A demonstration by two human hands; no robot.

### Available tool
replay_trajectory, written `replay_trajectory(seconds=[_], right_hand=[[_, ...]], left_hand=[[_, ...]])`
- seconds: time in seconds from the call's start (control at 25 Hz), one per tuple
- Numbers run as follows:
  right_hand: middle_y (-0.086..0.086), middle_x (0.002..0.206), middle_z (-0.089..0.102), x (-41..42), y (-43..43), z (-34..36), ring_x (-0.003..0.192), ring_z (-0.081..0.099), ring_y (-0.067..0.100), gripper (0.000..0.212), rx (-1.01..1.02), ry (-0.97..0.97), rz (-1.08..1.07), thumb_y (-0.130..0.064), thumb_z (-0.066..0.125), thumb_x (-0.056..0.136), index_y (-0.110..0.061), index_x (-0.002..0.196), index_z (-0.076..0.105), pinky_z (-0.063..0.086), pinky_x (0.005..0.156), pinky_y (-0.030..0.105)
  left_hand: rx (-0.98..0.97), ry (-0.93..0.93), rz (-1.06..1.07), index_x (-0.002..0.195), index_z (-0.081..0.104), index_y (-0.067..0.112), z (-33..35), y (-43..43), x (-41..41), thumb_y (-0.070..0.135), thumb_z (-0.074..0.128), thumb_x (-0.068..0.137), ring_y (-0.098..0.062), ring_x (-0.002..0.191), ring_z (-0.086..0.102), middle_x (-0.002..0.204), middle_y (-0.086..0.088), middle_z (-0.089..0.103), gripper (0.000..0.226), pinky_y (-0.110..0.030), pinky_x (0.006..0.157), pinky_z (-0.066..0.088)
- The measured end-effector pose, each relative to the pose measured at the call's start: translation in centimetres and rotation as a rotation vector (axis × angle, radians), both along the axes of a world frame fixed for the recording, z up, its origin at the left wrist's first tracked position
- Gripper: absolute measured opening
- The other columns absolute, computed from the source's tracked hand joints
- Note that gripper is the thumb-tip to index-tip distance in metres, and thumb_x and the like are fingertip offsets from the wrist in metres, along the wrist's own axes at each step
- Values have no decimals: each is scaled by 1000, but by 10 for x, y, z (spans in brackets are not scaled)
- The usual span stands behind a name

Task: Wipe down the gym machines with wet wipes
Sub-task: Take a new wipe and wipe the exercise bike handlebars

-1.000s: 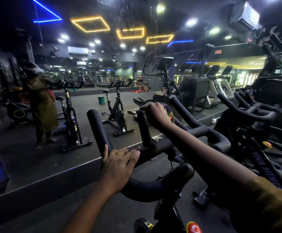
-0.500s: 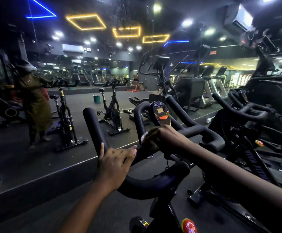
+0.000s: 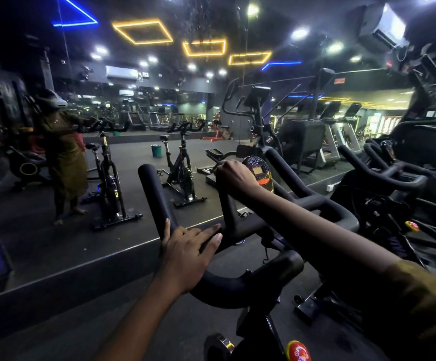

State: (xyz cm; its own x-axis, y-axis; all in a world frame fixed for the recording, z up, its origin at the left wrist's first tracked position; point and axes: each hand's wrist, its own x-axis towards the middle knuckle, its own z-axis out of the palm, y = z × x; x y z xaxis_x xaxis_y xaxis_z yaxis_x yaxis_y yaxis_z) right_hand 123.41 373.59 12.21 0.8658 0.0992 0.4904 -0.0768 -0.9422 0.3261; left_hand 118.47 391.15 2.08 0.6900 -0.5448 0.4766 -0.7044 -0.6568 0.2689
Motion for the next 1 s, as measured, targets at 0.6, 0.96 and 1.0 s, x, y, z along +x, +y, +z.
replay_trajectory(seconds=[0.6,0.96,1.0], right_hand=[[2,107,70,-64,-84,7,94,66,16,41,458,-464,276,9,61,73,-17,102,73,54,79,35],[5,133,54,-87,-100,-74,117,53,19,46,336,-245,435,-12,57,82,-16,128,56,35,100,21],[3,135,53,-94,-108,-83,122,51,17,47,336,-205,448,-11,61,83,-18,129,55,35,103,23]], left_hand=[[287,51,-106,151,-2,36,19,-51,8,57,26,97,-18,144,-20,155,6,-29,64,-41,118,-2],[380,-14,-84,150,-5,38,10,-57,16,63,24,93,-21,141,-29,154,2,-32,69,-46,117,-9],[382,-5,-81,150,-5,39,10,-57,16,65,24,92,-21,141,-30,153,3,-33,69,-46,117,-10]])
